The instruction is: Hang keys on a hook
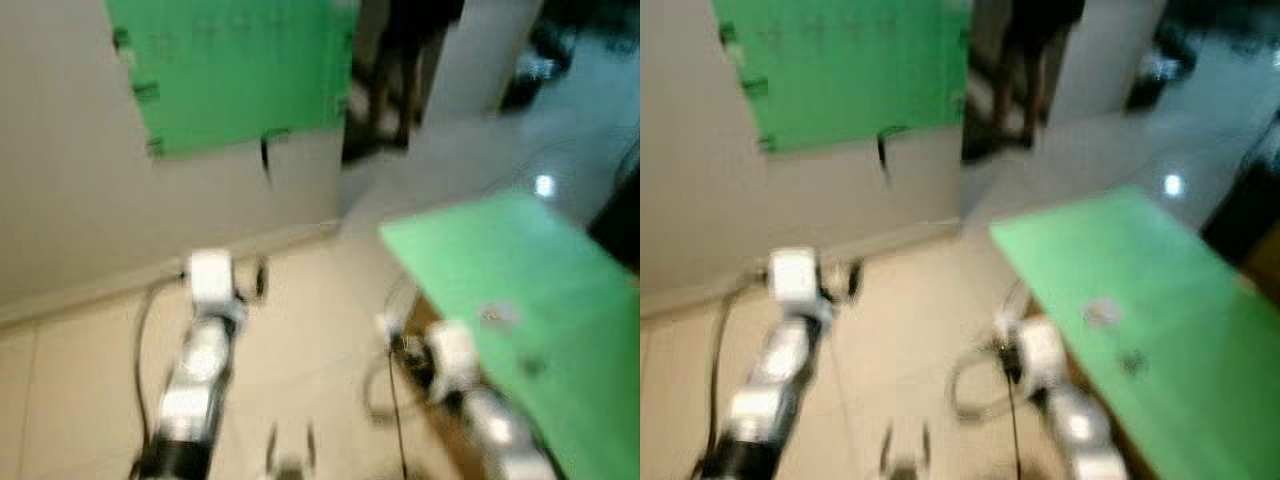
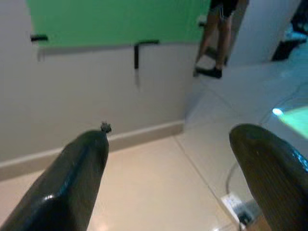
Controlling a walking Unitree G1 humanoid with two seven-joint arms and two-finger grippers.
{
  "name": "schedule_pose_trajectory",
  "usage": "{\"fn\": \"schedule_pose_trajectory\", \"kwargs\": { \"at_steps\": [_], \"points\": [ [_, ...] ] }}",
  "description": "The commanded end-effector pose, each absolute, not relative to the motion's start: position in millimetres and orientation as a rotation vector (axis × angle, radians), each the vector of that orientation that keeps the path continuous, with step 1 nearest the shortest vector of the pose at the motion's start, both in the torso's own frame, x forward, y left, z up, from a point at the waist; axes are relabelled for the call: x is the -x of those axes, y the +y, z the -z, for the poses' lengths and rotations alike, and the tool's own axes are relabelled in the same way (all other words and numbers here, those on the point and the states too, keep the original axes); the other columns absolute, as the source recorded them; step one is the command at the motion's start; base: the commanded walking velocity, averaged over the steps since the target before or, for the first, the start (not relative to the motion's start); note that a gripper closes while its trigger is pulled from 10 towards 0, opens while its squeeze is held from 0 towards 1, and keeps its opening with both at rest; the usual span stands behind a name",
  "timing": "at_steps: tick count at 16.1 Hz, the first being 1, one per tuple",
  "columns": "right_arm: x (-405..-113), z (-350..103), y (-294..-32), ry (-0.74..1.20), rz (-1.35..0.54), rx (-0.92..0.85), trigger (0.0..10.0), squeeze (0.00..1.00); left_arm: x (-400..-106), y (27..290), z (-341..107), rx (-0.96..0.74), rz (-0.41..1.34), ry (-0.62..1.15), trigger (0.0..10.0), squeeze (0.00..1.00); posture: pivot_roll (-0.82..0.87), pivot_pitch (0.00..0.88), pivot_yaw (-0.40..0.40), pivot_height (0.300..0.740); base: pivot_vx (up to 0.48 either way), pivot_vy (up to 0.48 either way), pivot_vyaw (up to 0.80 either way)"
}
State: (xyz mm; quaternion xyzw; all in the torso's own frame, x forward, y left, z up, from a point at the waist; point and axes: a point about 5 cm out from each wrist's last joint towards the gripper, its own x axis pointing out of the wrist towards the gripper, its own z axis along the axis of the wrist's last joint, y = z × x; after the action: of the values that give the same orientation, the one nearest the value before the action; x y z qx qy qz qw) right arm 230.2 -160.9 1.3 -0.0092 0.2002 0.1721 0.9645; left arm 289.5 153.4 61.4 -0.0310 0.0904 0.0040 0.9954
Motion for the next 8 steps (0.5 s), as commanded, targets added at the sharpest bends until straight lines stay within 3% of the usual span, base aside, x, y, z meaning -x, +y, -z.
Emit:
{"fn": "schedule_pose_trajectory", "kwargs": {
  "at_steps": [1,5,6,8],
  "points": [
    [-246,-15,-149,0.342,-0.355,-0.011,10.0,0.0,-290,174,-64,0.039,-0.068,0.167,10.0,0.0,-0.04,0.0,-0.01,0.74,0.458,0.0,0.0],
    [-272,-40,-142,0.264,-0.391,0.022,10.0,0.0,-292,180,-64,-0.008,-0.098,0.171,10.0,0.0,-0.03,0.0,-0.013,0.74,0.458,0.0,0.62],
    [-275,-43,-141,0.259,-0.392,0.021,10.0,0.0,-293,182,-64,-0.022,-0.114,0.176,10.0,0.0,-0.03,0.0,-0.011,0.74,0.0,0.0,0.61],
    [-285,-52,-144,0.239,-0.384,0.029,10.0,0.0,-304,180,-72,-0.059,-0.046,0.154,10.0,0.0,-0.02,0.0,-0.012,0.74,0.0,0.0,0.0]
  ]
}}
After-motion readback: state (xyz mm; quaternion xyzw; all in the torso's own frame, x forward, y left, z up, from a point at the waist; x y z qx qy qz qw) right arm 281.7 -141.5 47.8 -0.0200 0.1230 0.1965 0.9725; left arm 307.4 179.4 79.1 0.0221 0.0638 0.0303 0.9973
